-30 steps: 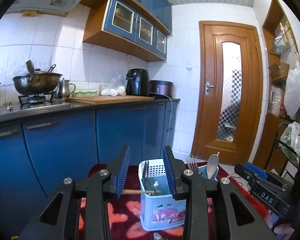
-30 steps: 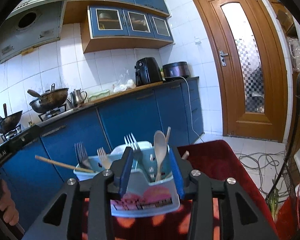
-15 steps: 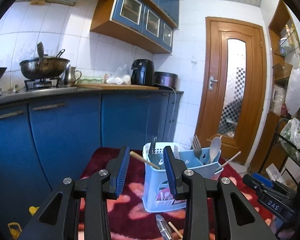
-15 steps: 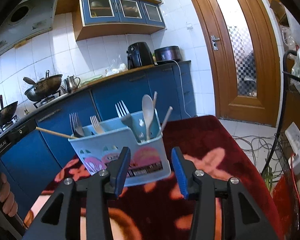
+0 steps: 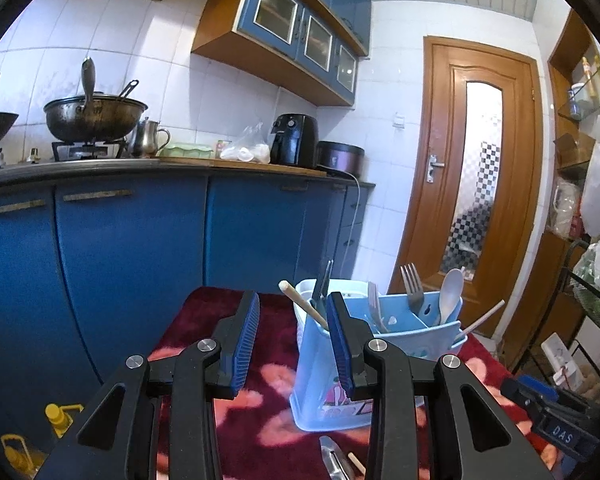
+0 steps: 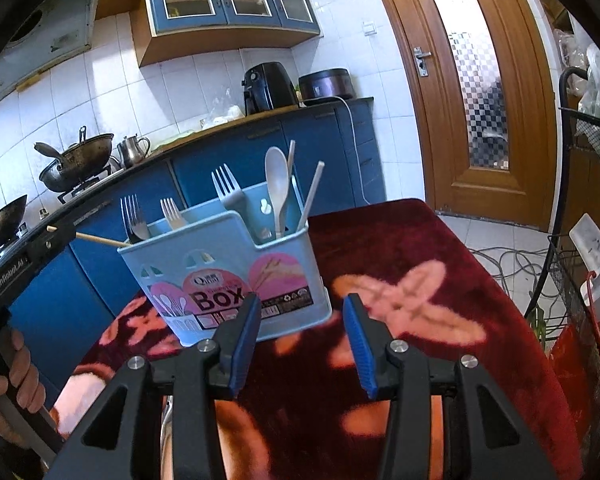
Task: Organize utensils
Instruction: 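Move both open tools back from the holder toward the rug, then close the right tool on the wooden chopstick while the left tool reaches the silver tongs, then grasp the silver tongs with the left tool while the right tool lifts the chopstick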
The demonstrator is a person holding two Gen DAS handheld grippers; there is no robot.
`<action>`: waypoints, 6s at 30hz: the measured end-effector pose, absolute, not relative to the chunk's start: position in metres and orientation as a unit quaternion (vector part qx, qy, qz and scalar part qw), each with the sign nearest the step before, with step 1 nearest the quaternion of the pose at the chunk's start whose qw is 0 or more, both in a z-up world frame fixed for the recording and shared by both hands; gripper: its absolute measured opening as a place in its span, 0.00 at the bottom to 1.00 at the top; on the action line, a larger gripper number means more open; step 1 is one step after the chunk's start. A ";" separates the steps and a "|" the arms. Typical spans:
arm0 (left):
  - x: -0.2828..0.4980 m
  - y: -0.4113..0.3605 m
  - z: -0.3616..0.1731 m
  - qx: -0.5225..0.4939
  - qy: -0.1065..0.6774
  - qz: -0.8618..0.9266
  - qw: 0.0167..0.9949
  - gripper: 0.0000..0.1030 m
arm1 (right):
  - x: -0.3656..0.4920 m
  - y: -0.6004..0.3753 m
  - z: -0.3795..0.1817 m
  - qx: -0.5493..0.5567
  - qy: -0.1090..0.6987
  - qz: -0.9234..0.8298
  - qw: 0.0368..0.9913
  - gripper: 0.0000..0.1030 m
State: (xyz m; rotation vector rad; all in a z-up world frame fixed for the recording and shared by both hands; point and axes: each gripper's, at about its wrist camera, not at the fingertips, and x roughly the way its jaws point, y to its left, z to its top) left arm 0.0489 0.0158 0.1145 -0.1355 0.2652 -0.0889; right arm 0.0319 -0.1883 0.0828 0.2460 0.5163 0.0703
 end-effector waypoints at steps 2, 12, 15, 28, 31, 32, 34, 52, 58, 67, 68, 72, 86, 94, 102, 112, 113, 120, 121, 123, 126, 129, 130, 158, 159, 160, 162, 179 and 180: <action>0.053 0.018 0.114 -0.075 0.129 -0.051 0.988 0.25 | 0.031 -0.189 0.080 0.123 0.258 0.035 0.958 0.45; 0.065 0.011 0.138 -0.074 0.126 -0.090 0.985 0.06 | 0.029 -0.192 0.074 0.125 0.263 0.034 0.956 0.45; 0.073 0.006 0.147 -0.076 0.140 -0.103 0.982 0.05 | 0.029 -0.192 0.073 0.124 0.262 0.034 0.956 0.45; 0.071 0.008 0.144 -0.097 0.155 -0.129 0.975 0.04 | 0.027 -0.197 0.068 0.131 0.265 0.032 0.955 0.46; 0.063 0.021 0.132 -0.120 0.153 -0.130 0.972 0.04 | 0.027 -0.197 0.067 0.130 0.266 0.031 0.955 0.46; 0.061 0.028 0.129 -0.137 0.149 -0.134 0.970 0.04 | 0.027 -0.197 0.067 0.130 0.267 0.032 0.954 0.46; 0.063 0.042 0.128 -0.162 0.148 -0.130 0.967 0.04 | 0.027 -0.195 0.067 0.130 0.269 0.032 0.954 0.46; 0.057 0.028 0.180 -0.111 0.152 -0.137 0.972 0.04 | 0.025 -0.187 0.068 0.116 0.267 0.032 0.956 0.46; 0.082 0.004 0.186 -0.065 0.188 -0.129 0.971 0.04 | 0.023 -0.193 0.066 0.127 0.268 0.030 0.954 0.46; 0.110 -0.015 0.147 -0.058 0.263 -0.140 0.953 0.06 | 0.022 -0.200 0.063 0.135 0.270 0.027 0.953 0.46; 0.109 -0.016 0.145 -0.054 0.267 -0.139 0.952 0.09 | 0.022 -0.201 0.063 0.136 0.270 0.027 0.953 0.46; 0.100 -0.019 0.141 -0.042 0.264 -0.134 0.954 0.38 | 0.022 -0.200 0.063 0.136 0.273 0.027 0.952 0.46; 0.054 -0.005 0.135 -0.050 0.284 -0.131 0.949 0.43 | 0.010 -0.184 0.074 0.123 0.288 0.054 0.948 0.46; 0.026 0.005 0.121 -0.052 0.316 -0.106 0.941 0.43 | 0.005 -0.164 0.075 0.092 0.319 0.083 0.940 0.46; 0.001 0.019 0.112 -0.049 0.330 -0.080 0.939 0.43 | 0.000 -0.143 0.066 0.078 0.354 0.114 0.925 0.46; -0.010 0.028 0.079 -0.040 0.350 -0.044 0.935 0.43 | 0.004 -0.104 0.049 0.015 0.407 0.145 0.902 0.46; -0.010 0.029 0.077 -0.041 0.353 -0.044 0.934 0.43 | 0.005 -0.102 0.048 0.010 0.410 0.146 0.900 0.46; -0.003 0.034 0.053 -0.048 0.371 -0.026 0.927 0.43 | 0.019 -0.087 0.036 -0.023 0.438 0.157 0.885 0.46; -0.002 0.035 0.050 -0.051 0.374 -0.025 0.926 0.43 | 0.022 -0.085 0.033 -0.029 0.444 0.159 0.882 0.46; 0.001 0.036 0.044 -0.057 0.380 -0.025 0.923 0.43 | 0.027 -0.084 0.029 -0.032 0.453 0.163 0.876 0.46; 0.005 0.038 0.035 -0.062 0.391 -0.025 0.918 0.43 | 0.036 -0.082 0.024 -0.034 0.467 0.170 0.867 0.45; 0.008 0.038 0.029 -0.065 0.398 -0.025 0.915 0.43 | 0.043 -0.078 0.022 -0.049 0.470 0.172 0.864 0.40; 0.009 0.038 0.028 -0.066 0.399 -0.026 0.914 0.43 | 0.045 -0.077 0.022 -0.051 0.472 0.173 0.863 0.40; 0.019 -0.006 0.026 -0.064 0.424 -0.104 0.898 0.43 | 0.030 -0.146 0.051 0.098 0.437 0.172 0.877 0.06; 0.021 -0.010 0.026 -0.063 0.427 -0.109 0.896 0.43 | 0.028 -0.149 0.052 0.101 0.434 0.171 0.879 0.06; 0.024 -0.016 0.025 -0.061 0.431 -0.114 0.893 0.43 | 0.026 -0.152 0.053 0.105 0.431 0.171 0.880 0.06; 0.027 -0.023 0.022 -0.058 0.440 -0.120 0.888 0.43 | 0.022 -0.156 0.054 0.112 0.426 0.170 0.881 0.06; 0.075 -0.047 -0.005 -0.055 0.524 -0.132 0.840 0.39 | 0.011 -0.186 0.057 0.150 0.394 0.174 0.890 0.06; 0.077 -0.047 -0.005 -0.054 0.525 -0.132 0.839 0.37 | 0.011 -0.186 0.057 0.151 0.394 0.175 0.890 0.06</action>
